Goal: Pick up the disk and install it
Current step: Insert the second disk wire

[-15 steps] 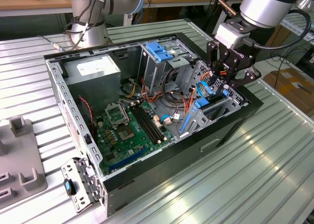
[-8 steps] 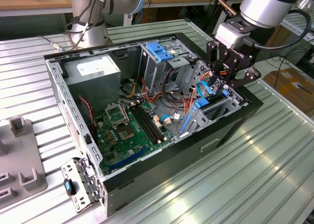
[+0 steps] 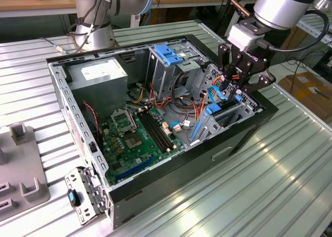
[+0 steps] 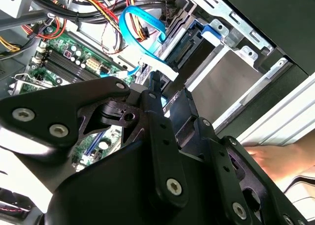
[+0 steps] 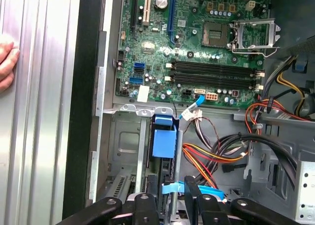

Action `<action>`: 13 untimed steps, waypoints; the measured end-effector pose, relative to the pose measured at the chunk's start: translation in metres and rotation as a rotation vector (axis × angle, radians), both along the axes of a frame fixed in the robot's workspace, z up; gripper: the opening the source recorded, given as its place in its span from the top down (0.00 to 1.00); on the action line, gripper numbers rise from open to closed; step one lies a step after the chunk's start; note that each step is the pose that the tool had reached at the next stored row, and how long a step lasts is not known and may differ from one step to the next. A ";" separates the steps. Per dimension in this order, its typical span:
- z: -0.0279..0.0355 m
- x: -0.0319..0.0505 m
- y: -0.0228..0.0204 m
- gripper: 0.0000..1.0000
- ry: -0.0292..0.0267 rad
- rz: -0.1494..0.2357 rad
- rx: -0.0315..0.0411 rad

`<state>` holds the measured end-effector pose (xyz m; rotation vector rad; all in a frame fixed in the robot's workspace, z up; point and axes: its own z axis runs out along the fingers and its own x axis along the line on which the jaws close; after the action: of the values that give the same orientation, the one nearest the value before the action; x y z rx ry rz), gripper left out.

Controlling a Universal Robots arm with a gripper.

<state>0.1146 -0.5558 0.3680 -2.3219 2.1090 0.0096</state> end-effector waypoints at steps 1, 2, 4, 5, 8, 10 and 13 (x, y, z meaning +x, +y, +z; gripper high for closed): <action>0.0000 0.0001 0.0000 0.64 0.0000 0.000 0.0000; 0.0000 0.0003 0.0000 0.64 0.0000 0.000 0.0000; 0.0000 0.0020 0.0000 0.64 0.0000 0.000 0.0000; 0.0000 0.0025 0.0000 0.64 0.0001 0.000 0.0001; 0.0000 0.0044 0.0000 0.64 0.0000 0.000 0.0000; 0.0000 0.0045 0.0000 0.64 0.0000 0.000 0.0001; 0.0000 0.0045 0.0000 0.64 0.0000 0.000 0.0000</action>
<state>0.1192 -0.5558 0.3680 -2.3218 2.1090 0.0096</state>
